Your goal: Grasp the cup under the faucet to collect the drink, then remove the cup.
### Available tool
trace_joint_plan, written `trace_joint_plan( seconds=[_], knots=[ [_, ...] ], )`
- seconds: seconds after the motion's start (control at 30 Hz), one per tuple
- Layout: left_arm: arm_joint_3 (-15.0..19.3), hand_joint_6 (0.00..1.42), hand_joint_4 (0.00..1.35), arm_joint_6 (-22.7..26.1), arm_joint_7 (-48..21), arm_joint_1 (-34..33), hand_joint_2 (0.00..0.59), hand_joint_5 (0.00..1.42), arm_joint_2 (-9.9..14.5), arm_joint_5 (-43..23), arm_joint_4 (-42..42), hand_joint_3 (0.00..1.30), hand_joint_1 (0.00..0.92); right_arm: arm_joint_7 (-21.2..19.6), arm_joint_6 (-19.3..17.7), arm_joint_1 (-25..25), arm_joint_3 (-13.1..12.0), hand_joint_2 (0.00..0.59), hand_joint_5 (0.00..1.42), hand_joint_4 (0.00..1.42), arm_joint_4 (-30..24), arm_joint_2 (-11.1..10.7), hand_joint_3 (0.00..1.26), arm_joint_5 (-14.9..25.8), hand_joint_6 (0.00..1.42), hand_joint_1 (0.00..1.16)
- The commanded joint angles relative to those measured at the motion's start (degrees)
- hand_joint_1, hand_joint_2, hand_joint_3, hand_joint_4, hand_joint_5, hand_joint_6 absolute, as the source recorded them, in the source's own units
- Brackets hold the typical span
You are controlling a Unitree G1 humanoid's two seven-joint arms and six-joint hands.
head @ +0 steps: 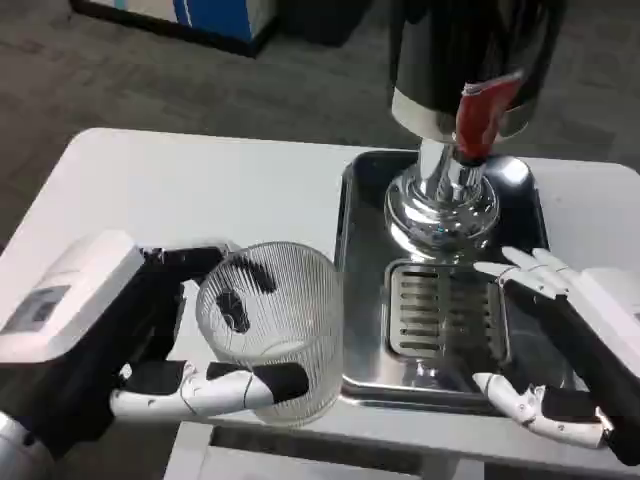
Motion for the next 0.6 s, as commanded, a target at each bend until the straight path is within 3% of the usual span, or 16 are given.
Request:
trace_joint_plan(
  seconds=[0.03,0.6],
  knots=[
    [0.16,1.42,1.11,-0.09,-0.01,-0.10,0.100,1.31,0.03,-0.45,-0.93,0.97,0.405,0.28,-0.49,0.31,-0.07,0.454,0.05,0.09,-0.56,0.12,0.22,0.30,0.10,0.52],
    [0.22,1.42,1.11,-0.64,0.26,-0.37,0.100,1.31,0.03,-0.81,0.37,0.97,0.405,0.85,0.63,-0.39,0.54,0.454,0.05,0.09,-0.46,0.84,0.23,-0.34,0.10,0.52]
  ],
)
